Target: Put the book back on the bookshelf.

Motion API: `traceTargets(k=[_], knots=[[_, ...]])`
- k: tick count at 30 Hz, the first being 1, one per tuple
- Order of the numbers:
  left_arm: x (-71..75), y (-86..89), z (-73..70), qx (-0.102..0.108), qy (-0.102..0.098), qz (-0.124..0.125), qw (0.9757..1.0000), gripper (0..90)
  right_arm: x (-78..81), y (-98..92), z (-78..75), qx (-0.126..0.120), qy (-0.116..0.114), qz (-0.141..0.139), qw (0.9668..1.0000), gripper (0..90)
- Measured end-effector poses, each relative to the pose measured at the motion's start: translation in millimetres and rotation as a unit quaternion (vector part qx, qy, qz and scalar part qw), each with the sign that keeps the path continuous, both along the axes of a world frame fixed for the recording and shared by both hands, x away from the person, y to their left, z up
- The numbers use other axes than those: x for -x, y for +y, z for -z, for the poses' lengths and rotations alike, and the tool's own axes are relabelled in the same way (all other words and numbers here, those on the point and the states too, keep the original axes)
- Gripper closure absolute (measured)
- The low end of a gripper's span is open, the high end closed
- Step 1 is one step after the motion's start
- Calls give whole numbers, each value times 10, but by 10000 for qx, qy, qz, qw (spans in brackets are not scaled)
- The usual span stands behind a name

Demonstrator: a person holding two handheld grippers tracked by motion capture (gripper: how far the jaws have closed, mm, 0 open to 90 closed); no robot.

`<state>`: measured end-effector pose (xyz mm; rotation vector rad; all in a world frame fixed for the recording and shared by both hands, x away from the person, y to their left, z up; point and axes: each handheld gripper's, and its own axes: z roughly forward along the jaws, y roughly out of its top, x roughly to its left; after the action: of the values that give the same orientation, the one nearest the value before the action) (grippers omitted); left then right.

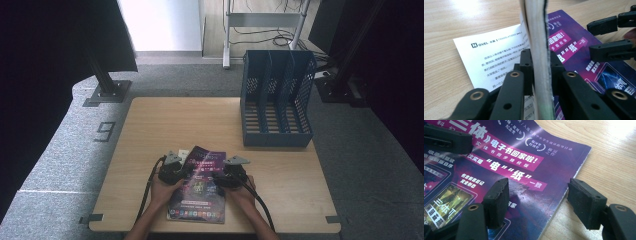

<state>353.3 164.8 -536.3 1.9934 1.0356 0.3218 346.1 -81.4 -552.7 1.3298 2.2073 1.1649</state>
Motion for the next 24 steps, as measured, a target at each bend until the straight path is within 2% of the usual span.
traceTargets(k=[7, 21, 24], knots=[[-1, 16, -9, 143, 7, 32, 9999, 843, 0, 0, 0, 0, 3, 3, 10000, 331], [-44, 36, 12, 212, 198, -9, 9996, 830, 0, 0, 0, 2, 0, 1, 10000, 331], [-41, 34, 8, 203, 183, 9, 9996, 847, 0, 0, 0, 2, 0, 0, 10000, 331]])
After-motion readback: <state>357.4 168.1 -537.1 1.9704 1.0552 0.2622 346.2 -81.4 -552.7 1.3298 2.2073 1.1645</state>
